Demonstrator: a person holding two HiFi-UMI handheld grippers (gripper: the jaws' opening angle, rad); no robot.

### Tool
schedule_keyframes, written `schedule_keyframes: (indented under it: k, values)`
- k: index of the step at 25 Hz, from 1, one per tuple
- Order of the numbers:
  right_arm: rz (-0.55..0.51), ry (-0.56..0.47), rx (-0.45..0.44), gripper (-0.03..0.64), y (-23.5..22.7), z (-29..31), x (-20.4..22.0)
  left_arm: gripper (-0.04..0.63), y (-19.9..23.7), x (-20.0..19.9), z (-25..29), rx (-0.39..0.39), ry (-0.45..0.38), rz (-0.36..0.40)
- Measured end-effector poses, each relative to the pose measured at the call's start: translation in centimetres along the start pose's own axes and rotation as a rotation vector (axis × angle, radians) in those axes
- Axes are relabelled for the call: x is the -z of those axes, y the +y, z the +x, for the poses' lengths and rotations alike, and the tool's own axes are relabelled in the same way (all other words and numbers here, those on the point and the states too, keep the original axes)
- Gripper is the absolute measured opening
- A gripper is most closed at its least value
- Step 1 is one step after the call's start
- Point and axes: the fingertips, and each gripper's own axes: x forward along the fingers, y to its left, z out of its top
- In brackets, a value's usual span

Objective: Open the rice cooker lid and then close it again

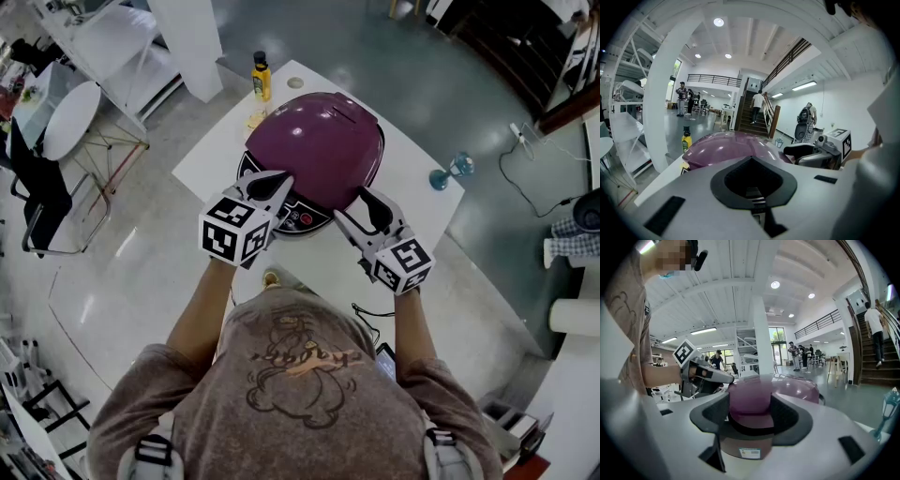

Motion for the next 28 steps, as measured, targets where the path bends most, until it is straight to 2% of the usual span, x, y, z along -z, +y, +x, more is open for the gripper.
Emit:
schedule_keyframes:
  k: [23,25,28]
  values:
    - [0.054,0.012,0.098,0.146,-1.4,-0.1,1.2,0.020,-0.1,1.7,0.7,-0.003,0.108,0.033]
    - [0.060,0.014,0.114,0.129,-1.8,-0.1,1.2,0.020,-0.1,1.8,0.8,-0.007,0.118,0.038]
    - [0.071,0.013,0.153,0.051,-2.5,-0.1,1.2,0.020,0.0,1.7,0.8,-0.010,0.127,0.042]
